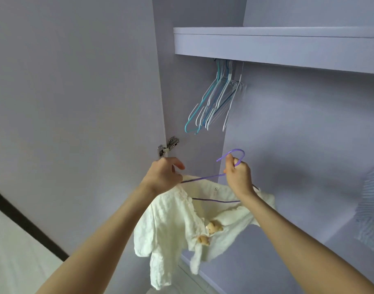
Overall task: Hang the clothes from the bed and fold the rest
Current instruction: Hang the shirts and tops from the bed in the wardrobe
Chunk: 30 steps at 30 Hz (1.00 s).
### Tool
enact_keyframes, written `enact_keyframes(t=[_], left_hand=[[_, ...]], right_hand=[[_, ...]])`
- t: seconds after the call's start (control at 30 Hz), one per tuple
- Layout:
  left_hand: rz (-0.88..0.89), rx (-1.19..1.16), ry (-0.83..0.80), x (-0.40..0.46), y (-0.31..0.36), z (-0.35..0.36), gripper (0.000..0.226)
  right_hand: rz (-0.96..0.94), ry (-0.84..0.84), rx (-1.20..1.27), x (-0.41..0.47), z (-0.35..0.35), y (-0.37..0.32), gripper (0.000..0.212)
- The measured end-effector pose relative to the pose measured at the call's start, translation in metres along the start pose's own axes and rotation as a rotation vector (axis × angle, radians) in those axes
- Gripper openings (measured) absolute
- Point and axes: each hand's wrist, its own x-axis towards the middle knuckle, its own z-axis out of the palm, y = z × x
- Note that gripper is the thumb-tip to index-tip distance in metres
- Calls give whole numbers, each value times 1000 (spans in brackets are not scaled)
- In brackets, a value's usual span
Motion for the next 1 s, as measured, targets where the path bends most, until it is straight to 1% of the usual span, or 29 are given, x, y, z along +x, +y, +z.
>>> enact_keyframes(t=[0.07, 0.13, 0.2, 0.27, 0.33, 0.4, 0.47, 0.53, 0.57, 0.63, 0.7, 0.73, 0.77, 0.83, 0.93, 1.0], left_hand=[[-8, 138, -99, -2, -8, 1, 38], [24, 332, -65, -6, -18, 3, 45], [110, 409, 2, -9, -22, 4, 43], [207, 422, 16, -11, -23, 8, 38], [277, 418, 64, -11, -21, 11, 30], [291, 371, 127, -10, -20, 13, 27], [284, 272, 179, -8, -23, 12, 24], [295, 187, 259, -8, -29, 10, 19], [299, 154, 288, -9, -33, 8, 17], [305, 108, 324, -9, -41, 6, 16], [280, 69, 354, -8, -46, 5, 17], [260, 49, 372, -7, -47, 4, 17], [248, 35, 389, -6, -48, 5, 17], [253, 23, 413, -2, -47, 6, 16], [254, 2, 406, 10, -40, 13, 16], [281, -18, 361, 20, -32, 23, 15]], right_hand=[[86, 64, 84, 2, -2, 2, 51], [119, 77, 118, 3, -4, 3, 50], [113, 71, 141, 4, -3, 1, 50], [96, 60, 154, 3, -1, -5, 50], [67, 47, 159, 3, 1, -14, 49], [17, 10, 173, 2, 1, -23, 47], [-70, -108, 222, -2, -6, -28, 36], [-186, -255, 243, -6, -18, -26, 14], [-239, -272, 193, -6, -27, -20, 9], [-292, -181, 12, -3, -50, 2, 28], [-243, -105, -239, 3, -74, 30, 45], [-195, -121, -370, 4, -84, 42, 47], [-162, -155, -487, 6, -94, 53, 44], [-190, -202, -630, 6, -105, 65, 32], [-269, -226, -703, 0, -120, 67, 22], [-270, -252, -773, -6, -135, 70, 19]])
